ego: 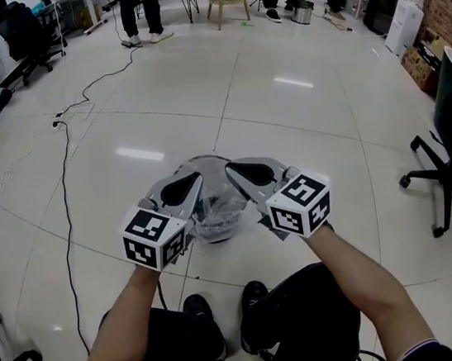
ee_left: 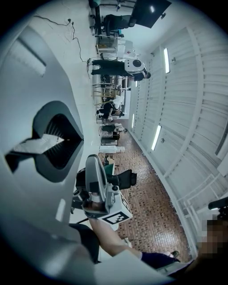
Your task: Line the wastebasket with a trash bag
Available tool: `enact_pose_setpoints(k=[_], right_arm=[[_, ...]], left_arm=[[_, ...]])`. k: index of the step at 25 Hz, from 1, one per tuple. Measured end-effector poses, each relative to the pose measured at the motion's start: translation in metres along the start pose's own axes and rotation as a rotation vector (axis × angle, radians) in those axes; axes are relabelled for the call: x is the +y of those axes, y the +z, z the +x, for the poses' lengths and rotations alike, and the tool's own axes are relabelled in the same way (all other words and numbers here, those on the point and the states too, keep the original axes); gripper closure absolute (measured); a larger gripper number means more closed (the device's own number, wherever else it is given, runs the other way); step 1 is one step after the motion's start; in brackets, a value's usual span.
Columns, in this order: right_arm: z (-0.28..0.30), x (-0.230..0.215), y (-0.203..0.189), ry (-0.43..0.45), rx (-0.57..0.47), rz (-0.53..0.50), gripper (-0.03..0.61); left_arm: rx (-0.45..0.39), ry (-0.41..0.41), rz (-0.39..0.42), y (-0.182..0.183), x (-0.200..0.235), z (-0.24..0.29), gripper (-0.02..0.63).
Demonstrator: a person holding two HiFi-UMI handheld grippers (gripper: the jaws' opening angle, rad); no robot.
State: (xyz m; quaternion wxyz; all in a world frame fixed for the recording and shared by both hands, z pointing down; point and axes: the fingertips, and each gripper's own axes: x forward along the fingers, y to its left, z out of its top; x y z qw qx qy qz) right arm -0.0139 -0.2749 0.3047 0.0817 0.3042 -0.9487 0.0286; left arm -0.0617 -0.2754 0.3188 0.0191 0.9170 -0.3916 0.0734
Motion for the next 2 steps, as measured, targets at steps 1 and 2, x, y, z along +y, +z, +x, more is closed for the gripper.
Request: enact_pose_setpoints(k=[1,2], right_arm=[[0.0002,0.0002,0.0001,0.001,0.001,-0.001,0.578],[0.0004,0.0004,0.0002,0.001,0.001,-0.003,0.578]], left_arm=[[0.000,0.000,0.000,0.0002,0.0003,-0.0001,0.601],[0.000,0.000,0.001,0.0004,0.0006,-0.0002,0.601]])
